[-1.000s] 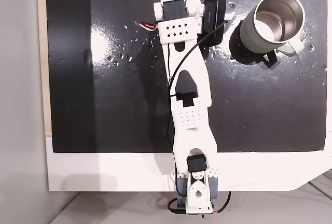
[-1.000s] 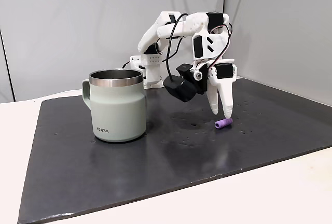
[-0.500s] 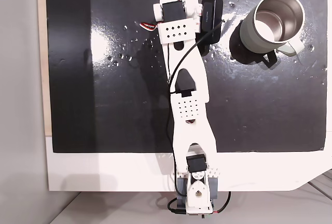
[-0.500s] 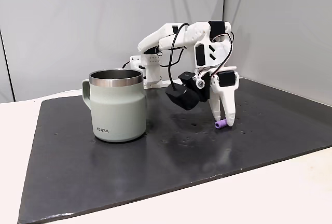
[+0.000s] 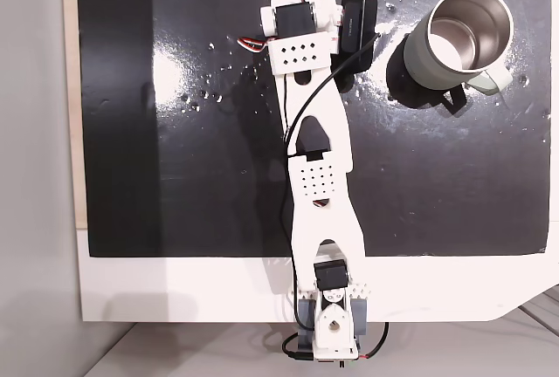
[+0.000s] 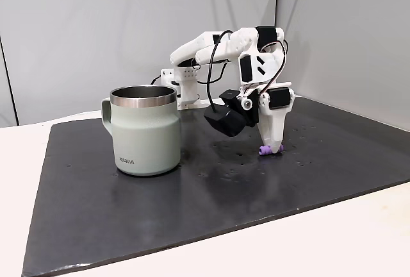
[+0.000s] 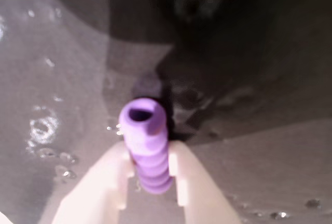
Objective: Grasp a pengrip and put it in the cup.
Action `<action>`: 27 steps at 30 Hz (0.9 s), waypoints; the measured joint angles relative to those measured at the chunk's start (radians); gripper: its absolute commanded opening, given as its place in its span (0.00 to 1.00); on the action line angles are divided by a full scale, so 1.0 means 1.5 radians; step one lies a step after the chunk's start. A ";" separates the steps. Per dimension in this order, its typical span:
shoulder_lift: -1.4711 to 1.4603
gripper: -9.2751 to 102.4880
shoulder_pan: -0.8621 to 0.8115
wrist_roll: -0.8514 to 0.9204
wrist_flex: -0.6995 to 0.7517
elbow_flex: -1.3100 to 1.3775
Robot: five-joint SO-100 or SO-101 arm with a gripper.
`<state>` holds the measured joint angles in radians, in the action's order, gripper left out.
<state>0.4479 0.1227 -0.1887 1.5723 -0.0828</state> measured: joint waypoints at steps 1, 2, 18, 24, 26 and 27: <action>0.007 0.08 0.001 0.000 0.007 -0.004; 0.020 0.08 0.002 0.000 0.009 -0.014; 0.460 0.08 -0.056 0.010 0.024 -0.197; 0.546 0.08 -0.170 0.043 0.082 -0.199; 0.552 0.08 -0.214 0.058 0.099 -0.199; 0.552 0.08 -0.234 0.067 0.105 -0.199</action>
<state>1.2763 -0.2286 -0.0874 1.7303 -0.3820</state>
